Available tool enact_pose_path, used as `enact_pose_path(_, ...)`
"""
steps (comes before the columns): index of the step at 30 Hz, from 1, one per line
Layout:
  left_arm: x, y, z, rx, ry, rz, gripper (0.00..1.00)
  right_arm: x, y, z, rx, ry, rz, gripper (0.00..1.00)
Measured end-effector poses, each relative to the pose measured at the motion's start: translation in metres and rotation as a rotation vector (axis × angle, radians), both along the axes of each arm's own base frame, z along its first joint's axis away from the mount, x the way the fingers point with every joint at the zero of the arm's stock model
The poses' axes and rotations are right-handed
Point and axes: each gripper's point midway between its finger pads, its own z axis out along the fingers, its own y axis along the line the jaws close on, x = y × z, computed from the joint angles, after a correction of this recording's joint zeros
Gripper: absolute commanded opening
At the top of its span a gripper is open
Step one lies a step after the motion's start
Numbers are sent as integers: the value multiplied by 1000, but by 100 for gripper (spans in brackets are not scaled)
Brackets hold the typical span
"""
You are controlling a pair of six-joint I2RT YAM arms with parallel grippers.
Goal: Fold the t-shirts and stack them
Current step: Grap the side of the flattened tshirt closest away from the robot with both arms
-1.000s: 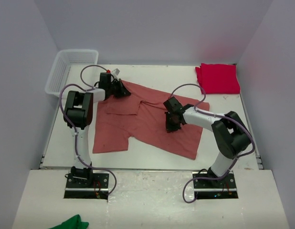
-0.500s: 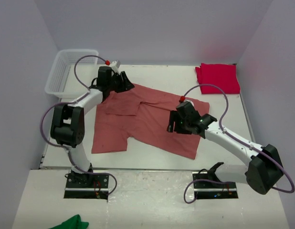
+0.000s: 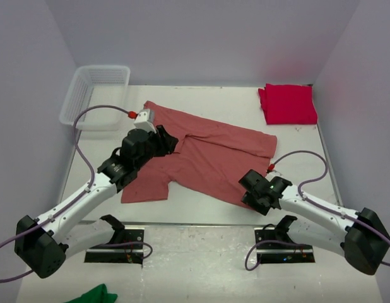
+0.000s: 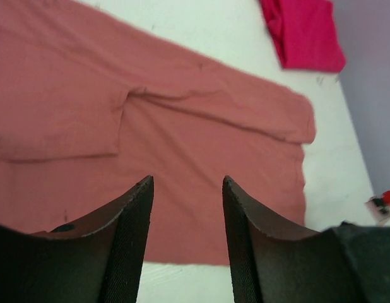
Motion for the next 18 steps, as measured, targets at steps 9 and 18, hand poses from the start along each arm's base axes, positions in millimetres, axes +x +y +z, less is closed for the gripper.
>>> enact_pose_path(9, -39, 16, -82, 117, 178, -43, 49, -10, -12, 6, 64, -37, -180, 53)
enact_pose_path(18, -50, 2, -70, 126, 137, -128, 49, -20, -21, -9, -21, 48, -262, 53)
